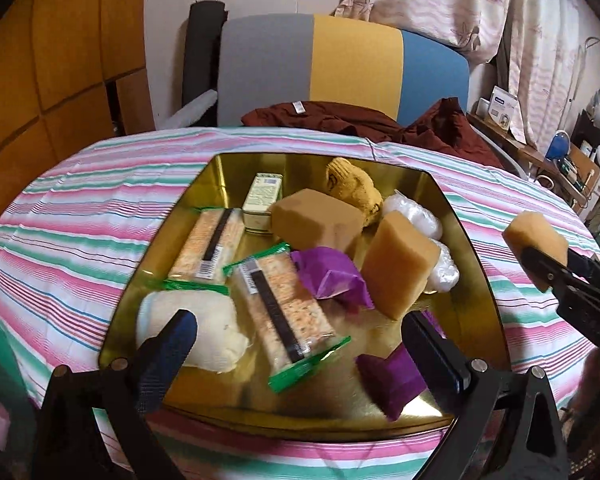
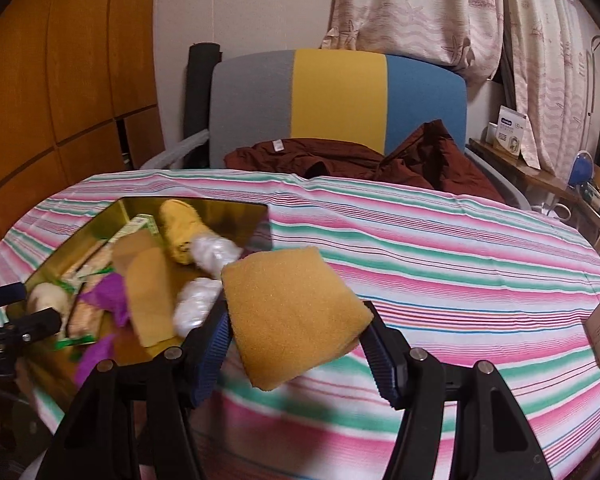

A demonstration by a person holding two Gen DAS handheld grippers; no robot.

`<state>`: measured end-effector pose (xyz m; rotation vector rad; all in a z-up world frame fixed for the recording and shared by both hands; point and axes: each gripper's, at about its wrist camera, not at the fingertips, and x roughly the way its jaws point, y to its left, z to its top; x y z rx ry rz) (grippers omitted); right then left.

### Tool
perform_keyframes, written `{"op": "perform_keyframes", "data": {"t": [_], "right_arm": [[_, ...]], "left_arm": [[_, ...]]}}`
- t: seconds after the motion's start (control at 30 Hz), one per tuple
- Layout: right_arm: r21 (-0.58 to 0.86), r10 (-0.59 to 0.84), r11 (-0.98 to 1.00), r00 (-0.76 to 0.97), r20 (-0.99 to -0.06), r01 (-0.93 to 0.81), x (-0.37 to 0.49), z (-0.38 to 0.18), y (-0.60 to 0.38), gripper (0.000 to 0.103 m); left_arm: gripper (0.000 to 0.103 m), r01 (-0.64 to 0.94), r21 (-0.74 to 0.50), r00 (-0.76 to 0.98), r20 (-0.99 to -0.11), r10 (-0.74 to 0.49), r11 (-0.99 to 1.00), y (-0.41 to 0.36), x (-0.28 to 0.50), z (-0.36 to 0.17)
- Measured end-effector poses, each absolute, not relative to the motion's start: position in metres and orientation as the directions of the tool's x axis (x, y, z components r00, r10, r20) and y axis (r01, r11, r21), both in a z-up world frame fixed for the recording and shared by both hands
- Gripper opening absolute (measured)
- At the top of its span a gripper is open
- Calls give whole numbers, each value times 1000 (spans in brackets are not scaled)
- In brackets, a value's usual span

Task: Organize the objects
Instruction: 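Carry the small orange sponge into the gold tray and open the right gripper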

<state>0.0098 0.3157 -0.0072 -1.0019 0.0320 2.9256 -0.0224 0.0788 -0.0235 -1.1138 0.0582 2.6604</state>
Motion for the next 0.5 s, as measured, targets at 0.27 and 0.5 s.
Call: {"op": "perform_keyframes", "data": {"t": [0.27,0.5], "right_arm": [[18,-15,-1000,-808,-589,6,26,11,284,63],[63,-76,-997,-795,-602,48,35,22,267,63]], "left_arm": [[103,-202,-63,-713,-675,191,-977,58,-12,-16],[103,-125,4,-745,-661,91,-992,45,-5,-14]]}}
